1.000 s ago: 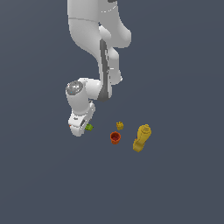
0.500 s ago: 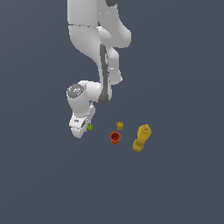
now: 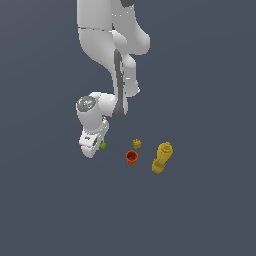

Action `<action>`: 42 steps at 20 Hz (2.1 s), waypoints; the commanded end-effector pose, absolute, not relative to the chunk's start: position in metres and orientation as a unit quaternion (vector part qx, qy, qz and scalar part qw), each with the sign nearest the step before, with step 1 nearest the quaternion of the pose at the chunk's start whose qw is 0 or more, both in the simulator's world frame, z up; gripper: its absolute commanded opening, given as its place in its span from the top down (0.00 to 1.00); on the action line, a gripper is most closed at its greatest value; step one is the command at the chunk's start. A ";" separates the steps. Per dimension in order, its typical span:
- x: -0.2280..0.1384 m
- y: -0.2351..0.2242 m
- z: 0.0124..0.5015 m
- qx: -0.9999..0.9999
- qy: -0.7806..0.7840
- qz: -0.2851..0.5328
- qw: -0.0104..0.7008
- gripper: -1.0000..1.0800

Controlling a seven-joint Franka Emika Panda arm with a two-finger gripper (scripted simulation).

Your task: Pick up a designated object from a clutter of objects.

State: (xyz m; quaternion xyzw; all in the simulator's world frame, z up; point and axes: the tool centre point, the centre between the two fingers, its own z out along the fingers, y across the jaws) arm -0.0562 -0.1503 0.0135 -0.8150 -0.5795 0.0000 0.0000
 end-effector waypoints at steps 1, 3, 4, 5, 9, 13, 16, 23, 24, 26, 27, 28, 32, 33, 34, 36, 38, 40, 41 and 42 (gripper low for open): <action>-0.055 -0.150 0.017 -0.815 -0.580 0.000 0.000 1.00; -0.053 -0.150 0.022 -0.815 -0.580 0.000 0.000 1.00; -0.051 -0.150 0.025 -0.815 -0.580 0.000 0.000 1.00; -0.050 -0.149 0.029 -0.815 -0.580 0.000 0.000 1.00; -0.042 -0.148 0.048 -0.815 -0.580 0.000 0.000 1.00; -0.030 -0.147 0.076 -0.815 -0.580 0.000 0.000 1.00; -0.020 -0.145 0.101 -0.815 -0.579 0.000 0.000 1.00; 0.008 -0.142 0.167 -0.815 -0.579 0.000 0.000 1.00; 0.012 -0.141 0.176 -0.815 -0.579 0.000 -0.001 1.00; 0.020 -0.140 0.195 -0.815 -0.579 0.000 -0.001 1.00; 0.024 -0.140 0.204 -0.815 -0.579 0.000 -0.001 1.00; 0.028 -0.140 0.214 -0.815 -0.579 0.000 -0.001 1.00; 0.045 -0.138 0.251 -0.815 -0.579 0.000 -0.001 1.00; 0.049 -0.137 0.260 -0.815 -0.579 0.000 -0.001 1.00; 0.053 -0.137 0.269 -0.815 -0.579 0.000 -0.001 1.00; 0.061 -0.136 0.286 -0.815 -0.579 0.000 -0.001 1.00; 0.068 -0.135 0.301 -0.815 -0.579 0.000 -0.001 1.00; 0.075 -0.135 0.316 -0.815 -0.579 0.000 0.000 1.00; 0.078 -0.134 0.323 -0.815 -0.579 0.000 0.000 1.00; 0.082 -0.134 0.330 -0.815 -0.579 0.000 0.000 1.00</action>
